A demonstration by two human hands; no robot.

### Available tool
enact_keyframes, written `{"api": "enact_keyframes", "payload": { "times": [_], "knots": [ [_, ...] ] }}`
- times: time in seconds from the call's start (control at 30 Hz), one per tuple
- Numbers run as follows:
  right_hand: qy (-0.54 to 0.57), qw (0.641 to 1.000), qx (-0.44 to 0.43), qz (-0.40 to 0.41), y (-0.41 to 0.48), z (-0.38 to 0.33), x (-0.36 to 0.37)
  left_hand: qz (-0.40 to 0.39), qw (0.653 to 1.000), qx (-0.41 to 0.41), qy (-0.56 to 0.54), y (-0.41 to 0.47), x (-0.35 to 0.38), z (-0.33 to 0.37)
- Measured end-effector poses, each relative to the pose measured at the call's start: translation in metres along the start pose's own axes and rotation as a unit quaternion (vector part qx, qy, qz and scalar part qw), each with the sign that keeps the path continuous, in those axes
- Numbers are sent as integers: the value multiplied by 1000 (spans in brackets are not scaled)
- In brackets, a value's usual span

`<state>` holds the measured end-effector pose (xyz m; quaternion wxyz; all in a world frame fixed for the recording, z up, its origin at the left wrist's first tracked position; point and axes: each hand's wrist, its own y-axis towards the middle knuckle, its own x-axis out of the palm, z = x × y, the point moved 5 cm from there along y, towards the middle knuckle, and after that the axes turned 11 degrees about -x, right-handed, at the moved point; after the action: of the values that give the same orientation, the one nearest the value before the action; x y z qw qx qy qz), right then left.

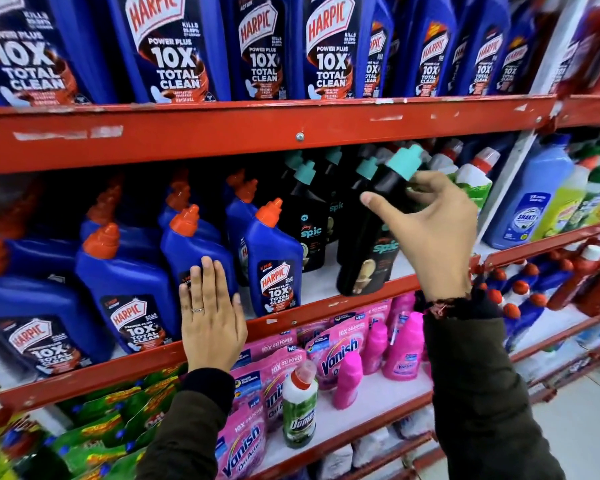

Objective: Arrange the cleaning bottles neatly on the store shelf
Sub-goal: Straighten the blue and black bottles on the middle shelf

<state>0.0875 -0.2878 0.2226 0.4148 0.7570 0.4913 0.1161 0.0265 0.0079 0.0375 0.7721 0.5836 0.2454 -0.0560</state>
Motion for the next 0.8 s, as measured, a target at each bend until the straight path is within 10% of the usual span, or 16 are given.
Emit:
{"api": "enact_keyframes", "payload": {
  "times": [0.8],
  "knots": [
    [33, 995, -58, -71, -45, 7, 83, 2, 1000, 5, 15, -2, 2, -1]
  ]
}}
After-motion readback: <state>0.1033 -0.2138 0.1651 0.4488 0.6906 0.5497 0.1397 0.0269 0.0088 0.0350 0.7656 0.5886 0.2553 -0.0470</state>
